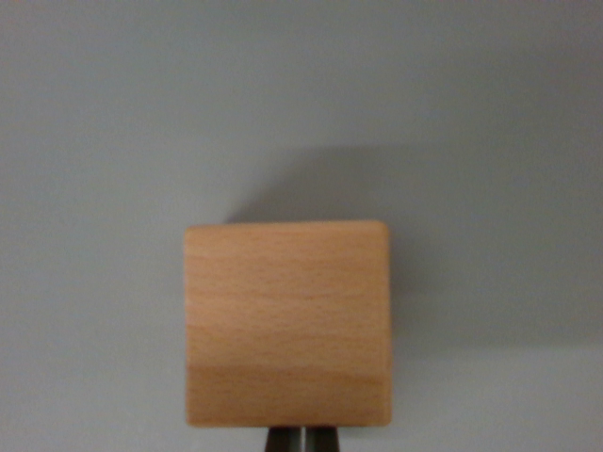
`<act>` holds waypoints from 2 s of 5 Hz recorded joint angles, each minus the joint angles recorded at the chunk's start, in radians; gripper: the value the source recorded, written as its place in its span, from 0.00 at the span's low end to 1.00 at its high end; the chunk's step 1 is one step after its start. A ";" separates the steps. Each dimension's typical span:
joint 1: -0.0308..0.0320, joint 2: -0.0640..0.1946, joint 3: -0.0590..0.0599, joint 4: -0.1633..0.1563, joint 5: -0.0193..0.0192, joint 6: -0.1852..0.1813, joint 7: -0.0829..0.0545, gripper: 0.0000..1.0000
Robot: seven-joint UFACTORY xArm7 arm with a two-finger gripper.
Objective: Push wooden cube
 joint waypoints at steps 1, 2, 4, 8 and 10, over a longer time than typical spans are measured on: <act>0.0000 0.000 0.000 0.000 0.0000 0.000 0.000 1.00; 0.0013 0.030 0.003 0.046 0.0014 0.016 0.004 1.00; 0.0027 0.061 0.005 0.093 0.0028 0.033 0.009 1.00; 0.0054 0.119 0.011 0.184 0.0055 0.065 0.017 1.00; 0.0067 0.147 0.013 0.227 0.0068 0.080 0.021 1.00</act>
